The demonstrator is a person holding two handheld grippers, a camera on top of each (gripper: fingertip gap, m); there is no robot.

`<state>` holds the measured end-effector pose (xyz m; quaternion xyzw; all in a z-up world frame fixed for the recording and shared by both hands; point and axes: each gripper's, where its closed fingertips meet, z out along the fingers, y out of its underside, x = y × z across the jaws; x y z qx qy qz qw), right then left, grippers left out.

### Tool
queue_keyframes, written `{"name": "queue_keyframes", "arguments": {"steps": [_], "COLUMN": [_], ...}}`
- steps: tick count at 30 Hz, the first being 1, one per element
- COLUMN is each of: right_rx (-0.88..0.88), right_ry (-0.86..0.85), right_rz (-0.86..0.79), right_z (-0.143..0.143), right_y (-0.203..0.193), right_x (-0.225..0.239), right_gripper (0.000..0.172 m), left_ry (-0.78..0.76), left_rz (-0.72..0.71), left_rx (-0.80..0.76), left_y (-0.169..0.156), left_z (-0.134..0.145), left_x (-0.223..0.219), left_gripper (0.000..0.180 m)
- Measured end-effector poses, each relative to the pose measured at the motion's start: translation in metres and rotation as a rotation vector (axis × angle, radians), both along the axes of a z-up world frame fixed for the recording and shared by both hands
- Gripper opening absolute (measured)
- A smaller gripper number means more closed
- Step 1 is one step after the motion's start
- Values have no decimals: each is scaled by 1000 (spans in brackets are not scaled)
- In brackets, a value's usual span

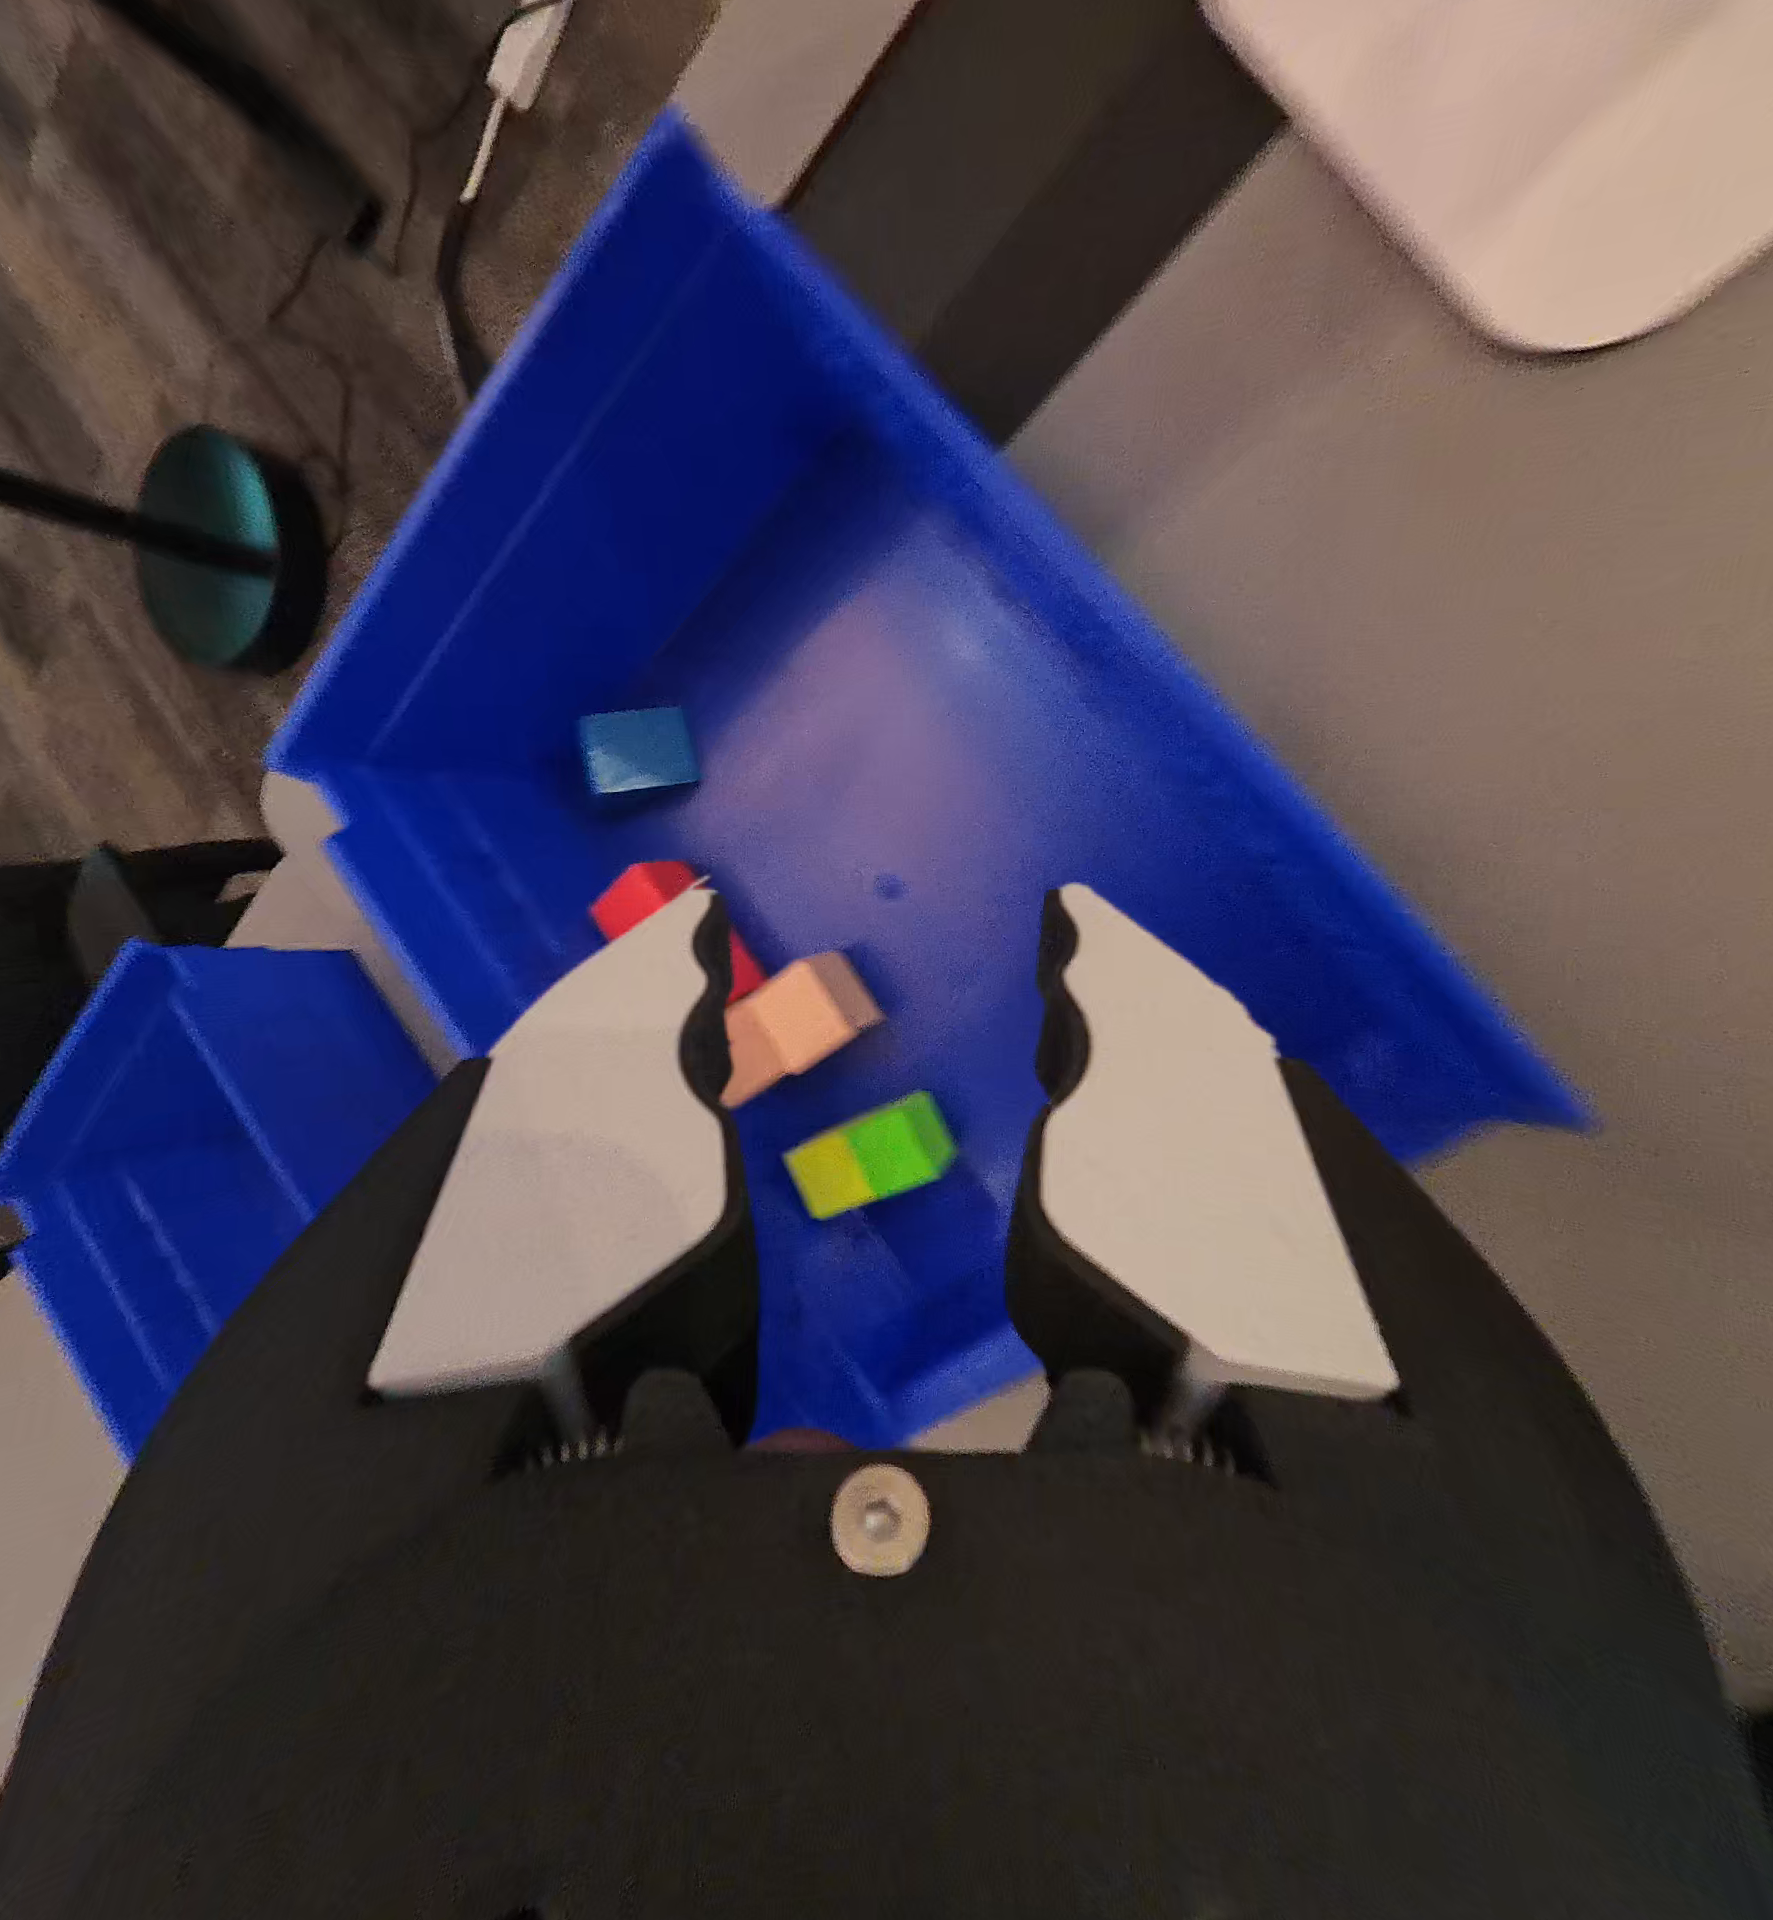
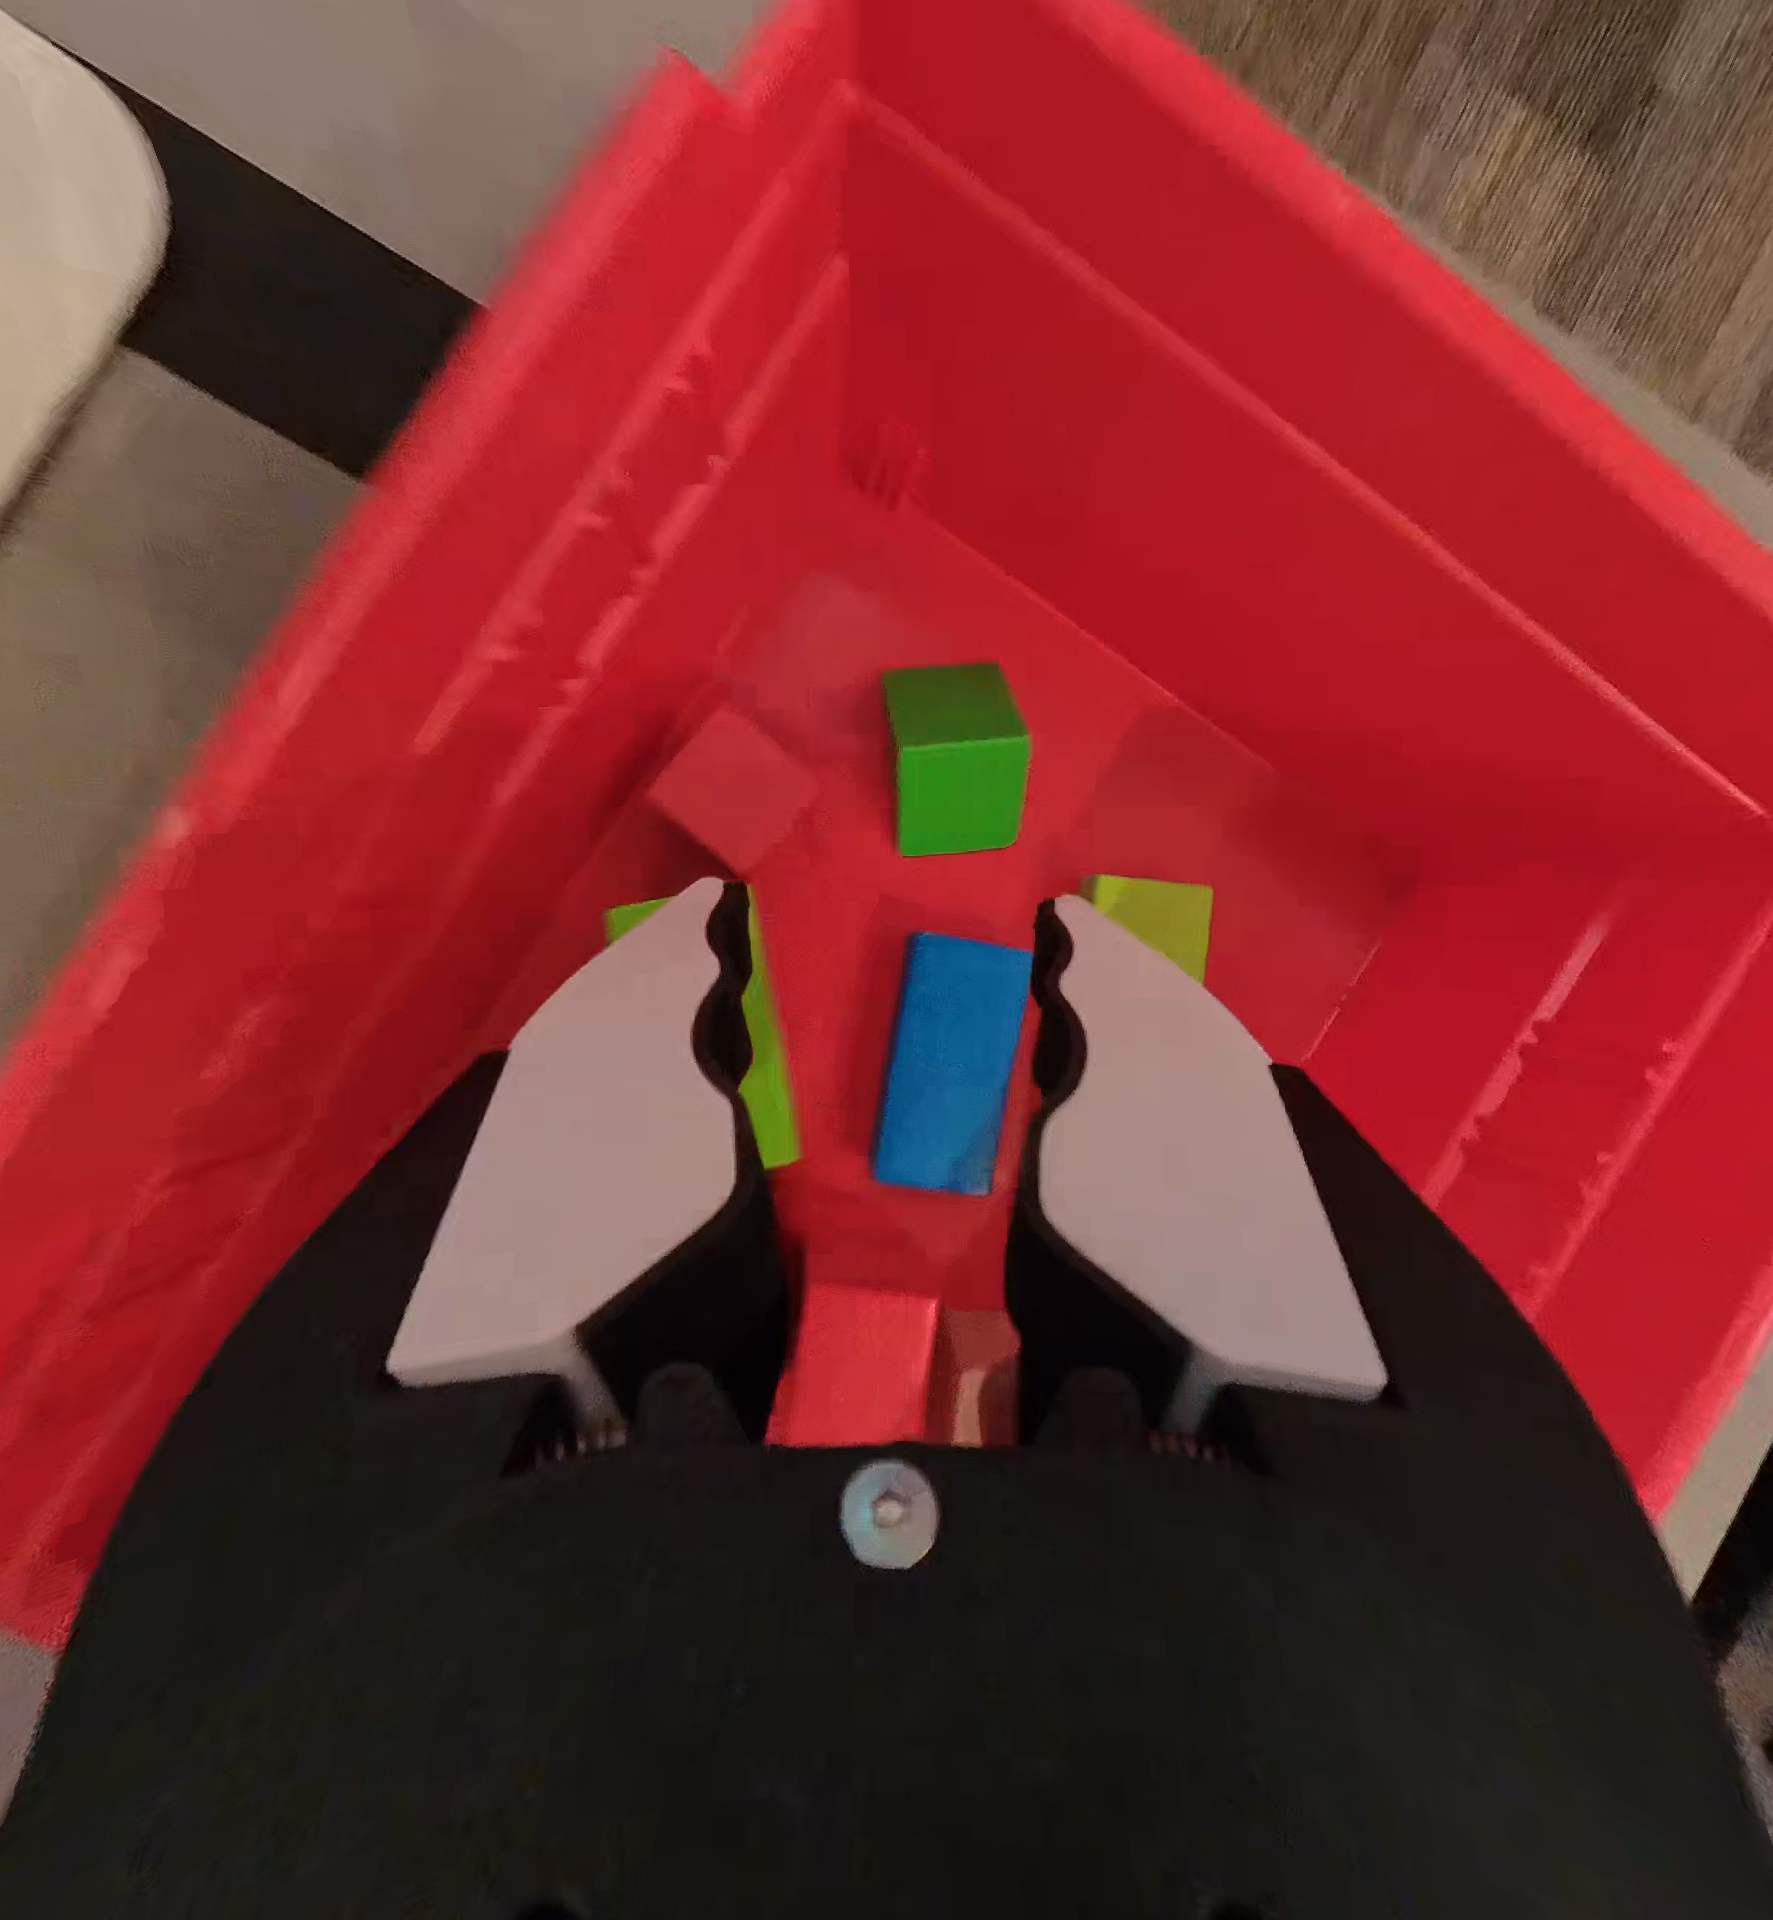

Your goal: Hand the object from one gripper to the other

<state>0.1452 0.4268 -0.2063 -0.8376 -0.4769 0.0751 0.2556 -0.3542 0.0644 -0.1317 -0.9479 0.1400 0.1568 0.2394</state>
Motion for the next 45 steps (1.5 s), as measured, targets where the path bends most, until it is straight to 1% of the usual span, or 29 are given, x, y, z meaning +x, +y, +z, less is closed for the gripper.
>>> {"name": "queue_keyframes", "arguments": {"steps": [1, 3, 4, 6, 7, 10, 13, 15, 16, 19, 21, 23, 25, 26, 27, 28, 29, 30, 31, 34, 36, 38, 41, 45], "right_rx": [18, 59, 77, 100, 109, 149, 167, 175, 172, 172, 166, 161, 160, 162, 164, 167, 170, 173, 176, 182, 185, 189, 188, 182], "right_ry": [21, 31, 37, 70, 76, 77, 87, 78, 81, 80, 85, 81, 77, 79, 81, 83, 86, 89, 91, 97, 93, 91, 91, 82], "right_rz": [15, 38, 48, 69, 84, 117, 151, 166, 170, 183, 188, 192, 194, 198, 202, 208, 214, 219, 222, 240, 248, 251, 247, 254], "right_z": [7, 18, 24, 34, 39, 52, 59, 59, 59, 59, 58, 57, 56, 57, 58, 59, 61, 62, 64, 67, 67, 68, 68, 64], "right_y": [-9, -22, -28, -38, -42, -49, -57, -60, -62, -64, -66, -67, -68, -69, -71, -72, -74, -75, -76, -80, -82, -82, -81, -82], "right_x": [-2, -5, -6, -13, -17, -26, -35, -38, -39, -42, -44, -45, -45, -46, -46, -47, -48, -49, -50, -54, -55, -56, -55, -58], "right_gripper": [50, 47, 47, 46, 44, 43, 41, 41, 41, 41, 40, 40, 40, 40, 40, 40, 40, 40, 40, 40, 40, 41, 40, 40], "left_ry": [33, 102, 108, 44, 10, -118, -119, -148, -139, -96, -149, -212, -189, -189, -229, -248, -216, -157, -95, 47, 130, 177, 223, 200], "left_rz": [5, -2, 31, 131, 173, 269, 360, 397, 410, 410, 352, 254, 170, 150, 116, 57, -38, -144, -215, -374, -450, -540, -605, -637], "left_rx": [-11, -93, -141, -200, -202, -169, -204, -247, -260, -269, -260, -279, -309, -314, -315, -296, -265, -244, -245, -247, -294, -337, -388, -452], "left_y": [7, 17, 20, 30, 38, 63, 72, 72, 72, 70, 71, 67, 58, 54, 50, 51, 53, 53, 52, 57, 58, 59, 63, 64], "left_z": [-6, -25, -36, -58, -66, -85, -103, -117, -121, -123, -121, -120, -118, -116, -113, -107, -100, -95, -93, -90, -95, -105, -112, -128], "left_x": [-17, -48, -62, -81, -88, -99, -120, -125, -129, -133, -115, -87, -68, -61, -49, -40, -35, -33, -35, -45, -54, -58, -67, -74], "left_gripper": [53, 60, 61, 57, 56, 51, 48, 49, 48, 39, 30, 26, 26, 37, 41, 43, 46, 48, 52, 58, 56, 57, 61, 59]}}
